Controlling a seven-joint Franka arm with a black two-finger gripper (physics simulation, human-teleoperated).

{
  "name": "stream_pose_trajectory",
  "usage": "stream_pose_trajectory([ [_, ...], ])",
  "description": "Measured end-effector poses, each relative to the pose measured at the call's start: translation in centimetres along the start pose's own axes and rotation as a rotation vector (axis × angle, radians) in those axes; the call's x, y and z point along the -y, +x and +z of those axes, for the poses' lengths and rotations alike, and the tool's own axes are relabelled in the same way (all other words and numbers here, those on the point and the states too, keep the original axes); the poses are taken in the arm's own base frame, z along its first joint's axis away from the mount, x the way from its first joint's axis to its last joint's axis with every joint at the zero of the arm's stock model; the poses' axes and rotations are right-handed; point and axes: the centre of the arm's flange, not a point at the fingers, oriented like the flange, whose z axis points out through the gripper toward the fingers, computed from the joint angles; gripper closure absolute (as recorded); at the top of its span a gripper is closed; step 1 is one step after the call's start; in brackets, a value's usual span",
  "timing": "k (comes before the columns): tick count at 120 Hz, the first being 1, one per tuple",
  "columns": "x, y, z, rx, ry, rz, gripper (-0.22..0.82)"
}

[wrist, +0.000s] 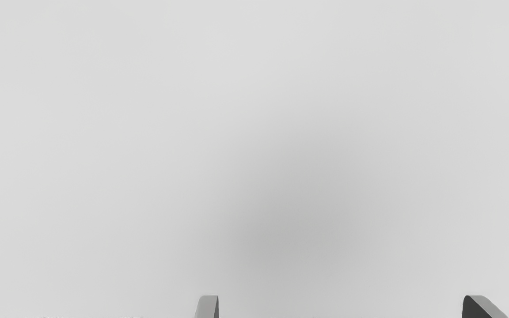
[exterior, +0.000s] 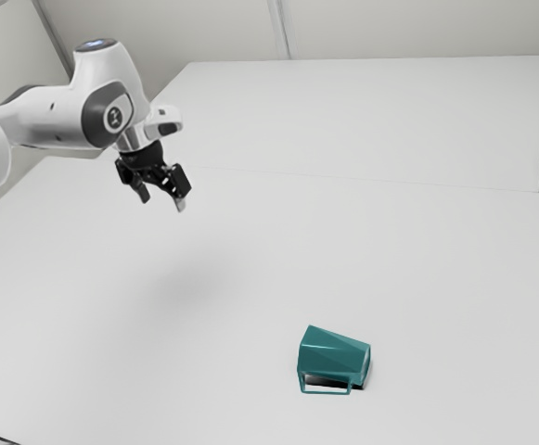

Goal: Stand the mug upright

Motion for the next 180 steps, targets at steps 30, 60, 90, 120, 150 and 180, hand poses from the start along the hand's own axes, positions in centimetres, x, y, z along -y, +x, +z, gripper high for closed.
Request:
stream_pose_trajectory([
  [30,-0.7,-7.8,-1.6,-0.048,-0.124,-0.047,0.0],
  [60,-3.0,-10.2,4.2,0.022,-0.355,-0.128,0.0],
  [90,-6.7,-14.2,9.7,0.104,-0.519,-0.164,0.0],
  [120,-10.9,-15.4,13.1,0.166,-0.606,-0.16,0.0],
  [150,-15.5,-15.4,15.1,0.208,-0.666,-0.127,0.0],
  [180,-17.9,-15.1,16.2,0.171,-0.766,-0.096,0.0],
])
